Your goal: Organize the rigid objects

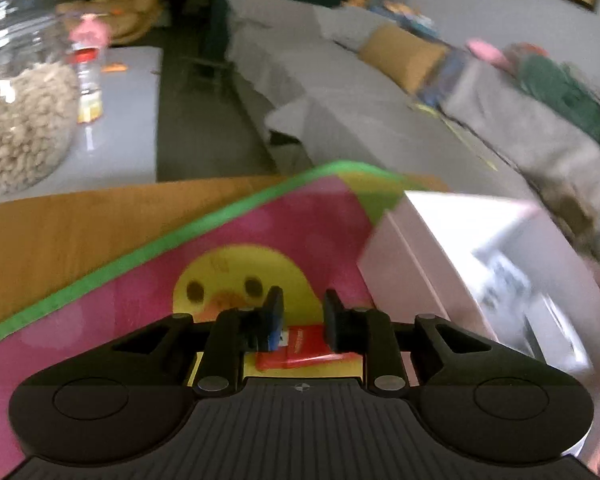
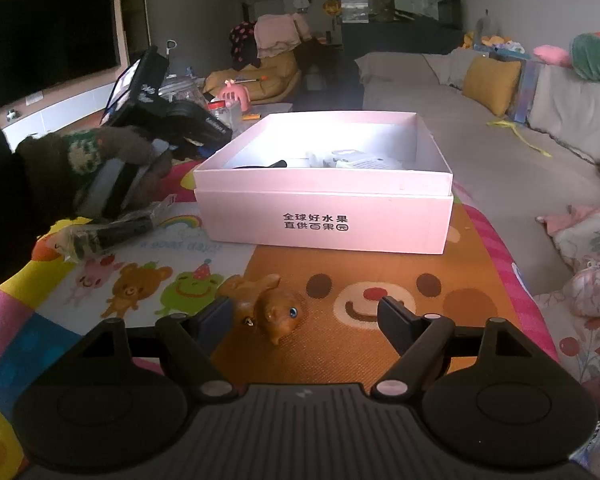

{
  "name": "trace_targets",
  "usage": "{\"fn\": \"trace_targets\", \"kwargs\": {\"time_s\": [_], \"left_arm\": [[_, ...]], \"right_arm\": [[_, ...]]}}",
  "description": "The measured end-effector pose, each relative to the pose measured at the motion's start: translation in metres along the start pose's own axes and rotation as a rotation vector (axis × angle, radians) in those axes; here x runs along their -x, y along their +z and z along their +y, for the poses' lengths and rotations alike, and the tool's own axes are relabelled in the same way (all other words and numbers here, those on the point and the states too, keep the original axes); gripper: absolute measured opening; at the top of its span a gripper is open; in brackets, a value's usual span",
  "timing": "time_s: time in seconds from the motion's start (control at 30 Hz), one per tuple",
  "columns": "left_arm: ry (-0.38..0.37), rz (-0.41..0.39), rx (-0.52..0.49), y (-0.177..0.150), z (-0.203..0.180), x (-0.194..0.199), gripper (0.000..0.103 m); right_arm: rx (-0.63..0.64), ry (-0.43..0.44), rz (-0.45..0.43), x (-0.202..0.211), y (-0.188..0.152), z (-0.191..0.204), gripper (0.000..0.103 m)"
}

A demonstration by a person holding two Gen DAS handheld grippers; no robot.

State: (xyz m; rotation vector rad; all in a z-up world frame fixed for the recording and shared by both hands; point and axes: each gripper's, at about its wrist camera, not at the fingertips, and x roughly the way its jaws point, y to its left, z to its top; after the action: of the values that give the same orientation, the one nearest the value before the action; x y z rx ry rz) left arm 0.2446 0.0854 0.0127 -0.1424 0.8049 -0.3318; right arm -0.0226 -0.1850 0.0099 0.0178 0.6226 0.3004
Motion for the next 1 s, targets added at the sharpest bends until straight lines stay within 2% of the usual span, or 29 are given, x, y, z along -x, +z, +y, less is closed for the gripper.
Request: {"fn": "trace_targets", "kwargs": {"time_s": [0.1,0.27,0.4,0.47,0.57,0.63,0.7,0.77,0.87,0.93,0.97,1.0], "left_arm": [[-0.043,0.045,-0.073,-0.018,0.000,0.021,0.024],[-0.026,0.052,-0.326,-0.051,-0.028,0.048,0.024],[-0.117,0.066,-0.384,-0.072,-0.039,0.068,0.025],[-0.142,0.086,-0.344,-0.079,-0.041,0.074,0.025],[-0.131,0.077,-0.274,-0.093,-0.044,0.089,0.026],[-0.134,0.023,-0.188,-0.100,-0.041,0.106,0.026],[-0.080,-0.067,-0.048,-0.110,-0.034,0.129,0.026],[0.018,-0.128,0.043,-0.122,-0.029,0.151,0.026],[0.132,-0.202,0.041,-0.143,-0.029,0.179,0.026],[0.123,-0.217,0.050,-0.154,-0.028,0.193,0.026],[0.105,-0.218,0.065,-0.160,-0.025,0.199,0.026],[0.097,-0.217,0.076,-0.164,-0.024,0.203,0.026]], "right_arm": [[0.004,0.008,0.003,0.000,0.000,0.000,0.080],[0.011,0.008,0.005,-0.001,0.000,0.002,0.080],[0.010,0.003,0.002,0.000,0.000,0.002,0.080],[0.010,0.003,0.003,0.000,0.000,0.002,0.080],[0.009,0.005,0.004,0.000,0.000,0.002,0.080],[0.007,0.005,0.003,0.000,0.000,0.002,0.080],[0.004,0.007,0.001,0.000,0.000,0.001,0.080],[0.003,0.009,0.003,0.000,0.000,0.001,0.080],[0.003,0.008,0.003,0.000,0.000,0.001,0.080],[0.008,0.002,-0.004,0.000,0.002,0.003,0.079],[0.008,0.007,-0.011,0.000,0.004,0.005,0.074],[0.010,0.030,-0.008,0.000,0.007,0.008,0.059]]}}
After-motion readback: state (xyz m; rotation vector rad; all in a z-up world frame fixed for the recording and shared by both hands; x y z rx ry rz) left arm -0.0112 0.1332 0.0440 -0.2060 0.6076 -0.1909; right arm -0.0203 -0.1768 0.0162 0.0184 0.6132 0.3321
